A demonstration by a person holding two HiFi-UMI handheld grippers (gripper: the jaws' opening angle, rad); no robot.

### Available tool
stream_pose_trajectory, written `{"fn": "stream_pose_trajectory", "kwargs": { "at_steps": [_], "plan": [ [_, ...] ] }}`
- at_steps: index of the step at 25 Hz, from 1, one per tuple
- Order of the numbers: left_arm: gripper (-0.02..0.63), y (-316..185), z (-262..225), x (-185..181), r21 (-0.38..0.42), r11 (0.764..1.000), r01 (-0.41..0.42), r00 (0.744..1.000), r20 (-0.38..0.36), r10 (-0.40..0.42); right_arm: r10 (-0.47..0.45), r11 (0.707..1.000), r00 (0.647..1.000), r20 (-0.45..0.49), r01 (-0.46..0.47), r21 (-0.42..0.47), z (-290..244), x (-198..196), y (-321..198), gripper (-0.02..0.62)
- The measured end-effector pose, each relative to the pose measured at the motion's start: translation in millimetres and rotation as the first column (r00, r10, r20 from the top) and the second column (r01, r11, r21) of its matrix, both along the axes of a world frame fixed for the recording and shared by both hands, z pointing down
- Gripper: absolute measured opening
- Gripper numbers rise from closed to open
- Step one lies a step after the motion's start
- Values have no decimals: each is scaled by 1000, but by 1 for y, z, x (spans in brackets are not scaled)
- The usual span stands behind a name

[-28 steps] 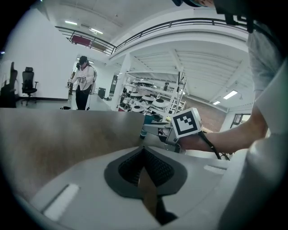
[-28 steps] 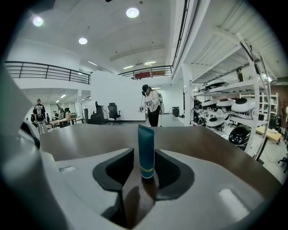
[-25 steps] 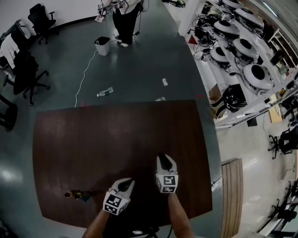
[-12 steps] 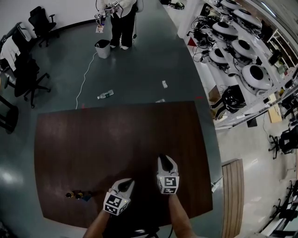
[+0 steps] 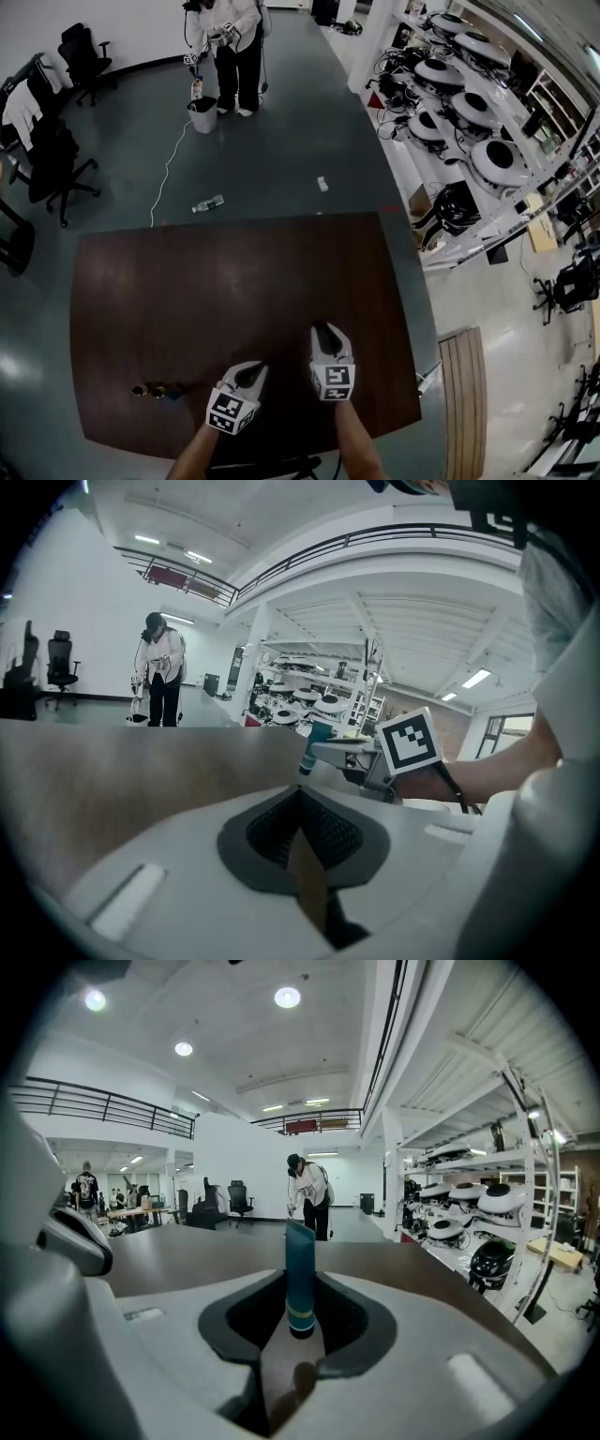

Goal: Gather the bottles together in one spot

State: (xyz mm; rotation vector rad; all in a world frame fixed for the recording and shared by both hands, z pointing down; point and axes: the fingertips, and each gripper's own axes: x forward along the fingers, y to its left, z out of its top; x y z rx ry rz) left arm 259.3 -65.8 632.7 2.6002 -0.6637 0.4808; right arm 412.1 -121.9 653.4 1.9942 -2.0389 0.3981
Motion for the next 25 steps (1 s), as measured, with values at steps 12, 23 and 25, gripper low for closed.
{"fn": "stream_pose_trajectory", "kwargs": {
  "at_steps": [12,23,25],
  "plan": [
    [1,31,-29,-19,68,998,13,1000,-21,-11,-43,998,999,-9,43,43,-39,-32,65,95],
    [0,62,-38,-51,105,993,60,998,-27,-57,-114,993,993,-4,114,38,-56,-78,121,95],
    [1,66,-40,-58,110,991,79,997,-27,-76,-136,990,991,-7,136,41,-58,-86,126,95]
  ]
}}
